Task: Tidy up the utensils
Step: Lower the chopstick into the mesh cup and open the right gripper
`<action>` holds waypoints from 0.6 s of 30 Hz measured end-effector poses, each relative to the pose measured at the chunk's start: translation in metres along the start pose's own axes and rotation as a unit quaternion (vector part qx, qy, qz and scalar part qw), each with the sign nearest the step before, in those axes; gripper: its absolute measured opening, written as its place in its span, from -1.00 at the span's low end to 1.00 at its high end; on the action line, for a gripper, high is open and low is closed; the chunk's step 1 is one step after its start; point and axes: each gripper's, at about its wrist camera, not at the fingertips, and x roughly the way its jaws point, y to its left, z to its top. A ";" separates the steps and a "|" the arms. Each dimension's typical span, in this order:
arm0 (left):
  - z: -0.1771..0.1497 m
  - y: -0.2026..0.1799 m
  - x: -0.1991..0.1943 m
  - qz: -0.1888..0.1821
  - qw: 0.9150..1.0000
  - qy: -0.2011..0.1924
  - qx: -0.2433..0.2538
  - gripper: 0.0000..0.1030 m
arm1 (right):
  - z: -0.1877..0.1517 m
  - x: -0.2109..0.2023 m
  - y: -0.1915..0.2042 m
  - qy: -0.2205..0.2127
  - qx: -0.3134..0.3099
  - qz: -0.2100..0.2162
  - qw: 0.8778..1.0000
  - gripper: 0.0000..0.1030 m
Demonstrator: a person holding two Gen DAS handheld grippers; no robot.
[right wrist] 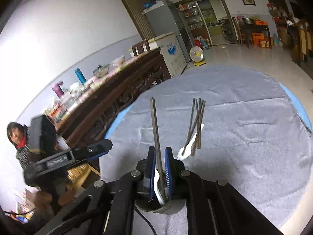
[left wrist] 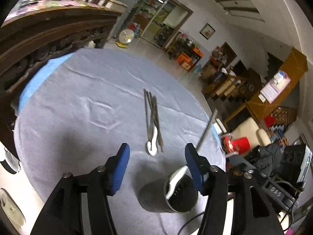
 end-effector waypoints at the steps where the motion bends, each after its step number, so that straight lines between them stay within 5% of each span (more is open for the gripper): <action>1: 0.000 0.005 -0.001 0.004 1.000 -0.003 -0.006 0.27 | 0.001 -0.002 -0.001 -0.003 0.004 0.002 1.000 -0.62; 18: 0.003 0.038 0.008 0.022 0.998 0.006 -0.054 0.27 | 0.008 -0.012 -0.009 -0.012 0.013 0.015 1.000 0.01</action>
